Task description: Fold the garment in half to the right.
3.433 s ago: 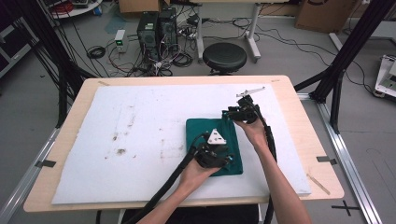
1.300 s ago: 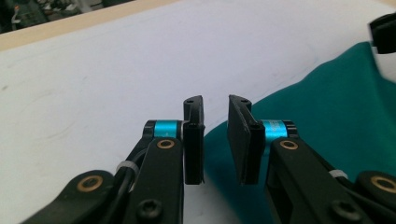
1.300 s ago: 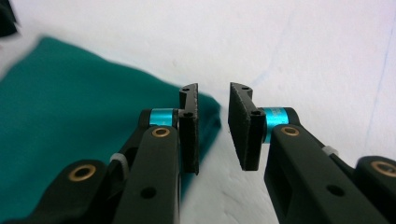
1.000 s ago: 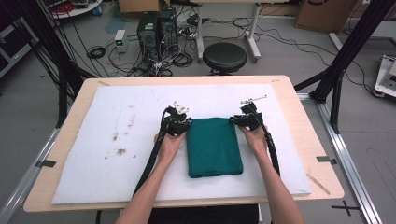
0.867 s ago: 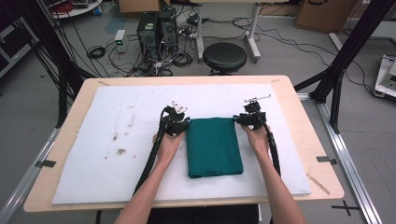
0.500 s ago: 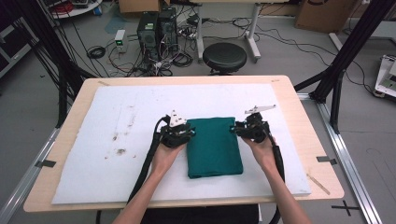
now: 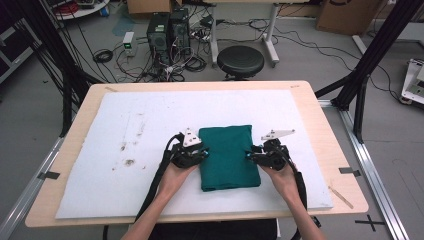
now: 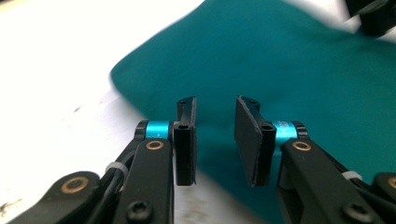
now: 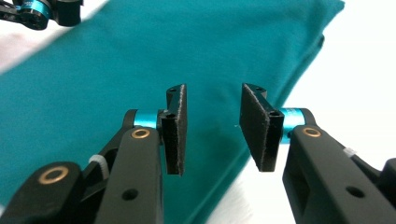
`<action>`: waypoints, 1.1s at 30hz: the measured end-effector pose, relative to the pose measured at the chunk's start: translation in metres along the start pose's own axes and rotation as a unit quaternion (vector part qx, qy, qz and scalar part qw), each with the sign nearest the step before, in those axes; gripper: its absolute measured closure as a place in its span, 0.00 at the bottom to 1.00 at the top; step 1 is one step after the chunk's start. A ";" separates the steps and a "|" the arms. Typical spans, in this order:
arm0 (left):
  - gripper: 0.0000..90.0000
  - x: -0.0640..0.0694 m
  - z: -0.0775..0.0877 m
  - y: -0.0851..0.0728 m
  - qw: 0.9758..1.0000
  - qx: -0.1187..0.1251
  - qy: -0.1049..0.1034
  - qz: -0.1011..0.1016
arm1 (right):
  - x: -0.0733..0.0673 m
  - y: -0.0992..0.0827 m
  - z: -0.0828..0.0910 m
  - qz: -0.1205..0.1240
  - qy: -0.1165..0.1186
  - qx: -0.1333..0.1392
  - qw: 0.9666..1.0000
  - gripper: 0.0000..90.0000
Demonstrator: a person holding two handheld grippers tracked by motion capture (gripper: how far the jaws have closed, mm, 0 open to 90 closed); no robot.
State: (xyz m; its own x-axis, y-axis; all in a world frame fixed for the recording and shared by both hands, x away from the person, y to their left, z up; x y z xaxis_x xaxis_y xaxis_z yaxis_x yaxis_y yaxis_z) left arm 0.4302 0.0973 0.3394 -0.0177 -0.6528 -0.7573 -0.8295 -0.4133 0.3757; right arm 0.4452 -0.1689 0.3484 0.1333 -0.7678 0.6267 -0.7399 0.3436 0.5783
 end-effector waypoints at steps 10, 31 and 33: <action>0.75 0.035 0.014 -0.026 0.996 -0.027 -0.081 -0.034 | -0.026 -0.031 0.010 0.038 0.014 -0.030 0.999 0.68; 0.65 0.038 0.035 -0.048 0.993 -0.043 -0.087 -0.072 | -0.020 -0.062 0.030 0.032 -0.013 -0.019 0.999 0.61; 0.60 0.032 0.045 -0.044 0.994 -0.031 -0.080 -0.074 | -0.018 -0.058 0.035 0.025 -0.022 0.001 0.999 0.51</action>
State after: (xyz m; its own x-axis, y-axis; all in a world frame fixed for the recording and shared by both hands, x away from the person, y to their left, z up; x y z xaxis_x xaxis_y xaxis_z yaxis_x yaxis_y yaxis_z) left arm 0.4415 0.1233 0.2749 0.0083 -0.4745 -0.8802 -0.7935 -0.5388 0.2830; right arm 0.4624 -0.1938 0.2856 0.0657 -0.7729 0.6311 -0.7468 0.3814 0.5448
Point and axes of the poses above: each handheld gripper's, and its own axes: z roughly backward along the jaws, y roughly out of its top, x roughly to its right, the point moved 3 cm from there along -z, roughly forward along the jaws, and after that the axes turned 3 degrees about -y, right-handed, at the moved point
